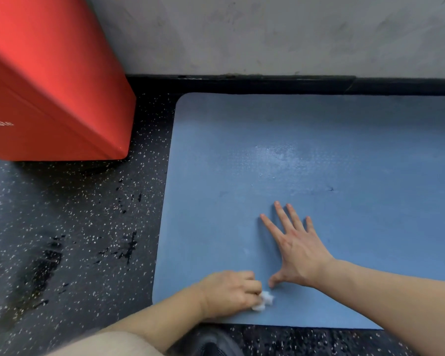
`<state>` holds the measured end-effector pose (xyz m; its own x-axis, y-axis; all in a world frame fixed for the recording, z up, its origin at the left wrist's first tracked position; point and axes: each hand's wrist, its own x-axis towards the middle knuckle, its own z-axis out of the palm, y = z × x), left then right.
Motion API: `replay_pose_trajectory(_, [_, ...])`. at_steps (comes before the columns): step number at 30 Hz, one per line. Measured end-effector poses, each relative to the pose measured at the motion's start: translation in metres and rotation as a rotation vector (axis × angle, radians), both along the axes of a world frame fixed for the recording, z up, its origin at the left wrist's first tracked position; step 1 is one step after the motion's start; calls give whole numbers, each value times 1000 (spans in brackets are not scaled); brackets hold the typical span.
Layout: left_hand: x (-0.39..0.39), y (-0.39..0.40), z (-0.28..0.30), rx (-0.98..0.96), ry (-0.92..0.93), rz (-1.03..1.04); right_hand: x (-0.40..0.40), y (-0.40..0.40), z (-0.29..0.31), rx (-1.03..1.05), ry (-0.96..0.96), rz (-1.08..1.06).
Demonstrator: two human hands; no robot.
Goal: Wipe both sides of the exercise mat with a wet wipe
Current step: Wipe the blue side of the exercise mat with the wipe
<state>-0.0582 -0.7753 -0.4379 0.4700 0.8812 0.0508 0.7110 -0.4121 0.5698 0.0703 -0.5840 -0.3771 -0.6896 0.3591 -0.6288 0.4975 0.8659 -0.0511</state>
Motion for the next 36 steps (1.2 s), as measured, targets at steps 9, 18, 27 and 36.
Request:
replay_pose_trajectory(9, [-31,41,2,52,19,61,-18,14,1,-23,-9,71])
replay_pose_trajectory(18, [-88,105,40,-209,230,-127,-37,50,1,24,0,123])
replay_pose_trajectory(27, [-74,126,20,-110,120,587,-46,72,-9,9,73,192])
replay_pose_trajectory(36, [-54,143,31,-200,231,1024,-40,83,-19,-11,74,279])
